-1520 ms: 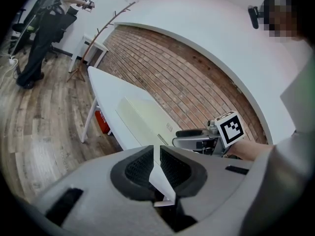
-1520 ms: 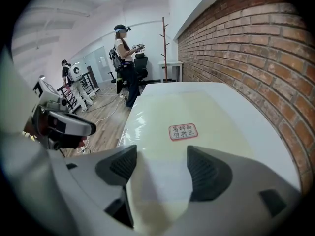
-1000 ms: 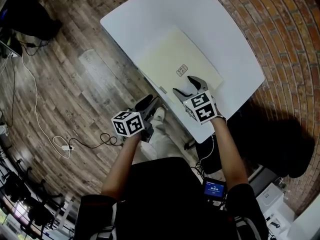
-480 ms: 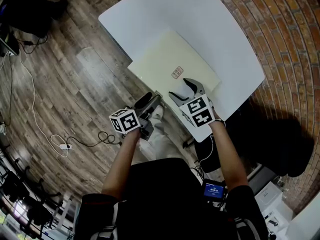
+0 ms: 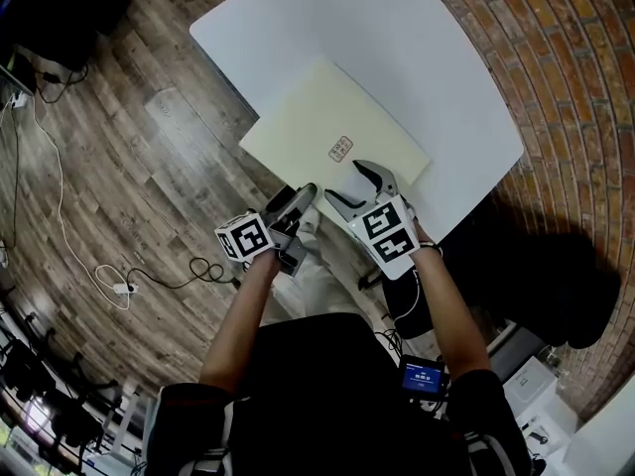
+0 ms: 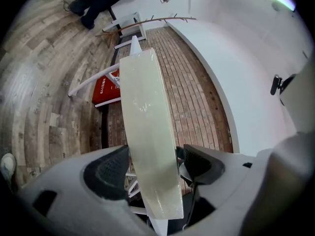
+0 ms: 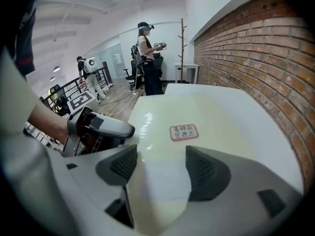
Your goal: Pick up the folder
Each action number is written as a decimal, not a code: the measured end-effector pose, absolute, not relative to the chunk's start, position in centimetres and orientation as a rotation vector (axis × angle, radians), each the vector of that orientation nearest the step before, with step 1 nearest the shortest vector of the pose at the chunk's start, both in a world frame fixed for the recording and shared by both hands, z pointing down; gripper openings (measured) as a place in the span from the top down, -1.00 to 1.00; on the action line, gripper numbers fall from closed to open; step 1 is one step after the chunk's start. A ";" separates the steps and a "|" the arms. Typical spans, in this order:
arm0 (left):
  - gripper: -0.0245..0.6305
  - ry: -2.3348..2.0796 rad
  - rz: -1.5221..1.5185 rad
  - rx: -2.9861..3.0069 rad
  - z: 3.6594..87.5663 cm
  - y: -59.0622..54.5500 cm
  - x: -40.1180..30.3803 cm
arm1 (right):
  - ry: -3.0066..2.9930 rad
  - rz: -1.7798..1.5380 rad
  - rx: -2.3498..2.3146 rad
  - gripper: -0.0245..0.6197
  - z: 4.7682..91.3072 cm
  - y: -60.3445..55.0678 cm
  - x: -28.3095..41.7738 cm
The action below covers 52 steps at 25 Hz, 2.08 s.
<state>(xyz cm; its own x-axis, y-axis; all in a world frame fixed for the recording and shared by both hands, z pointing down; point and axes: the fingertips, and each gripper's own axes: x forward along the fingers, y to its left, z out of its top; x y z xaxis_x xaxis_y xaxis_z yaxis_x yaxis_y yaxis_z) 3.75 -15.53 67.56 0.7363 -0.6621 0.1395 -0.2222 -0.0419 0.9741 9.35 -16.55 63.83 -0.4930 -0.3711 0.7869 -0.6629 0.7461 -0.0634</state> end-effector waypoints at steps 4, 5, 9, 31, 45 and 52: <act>-0.09 -0.738 -0.426 1.594 68.0 -15.5 3.3 | -2.149 0.444 0.746 -0.01 63.7 -15.8 8.7; -0.09 -0.742 -0.429 1.589 68.1 -15.4 3.1 | -2.152 0.438 0.739 -0.01 63.7 -15.5 8.4; -0.09 -0.749 -0.446 1.579 68.4 -15.5 2.9 | -2.161 0.423 0.706 -0.01 63.7 -14.6 7.6; -0.08 -0.719 -0.484 1.503 68.4 -15.3 3.3 | -2.175 0.370 0.602 -0.01 63.4 -12.9 5.9; -0.01 -0.753 -0.484 1.457 68.1 -13.6 2.3 | -2.197 0.402 0.557 -0.01 63.0 -11.7 5.2; 0.04 -0.759 -0.491 1.456 67.3 -13.2 1.4 | -2.206 0.482 0.579 -0.01 62.8 -10.9 4.6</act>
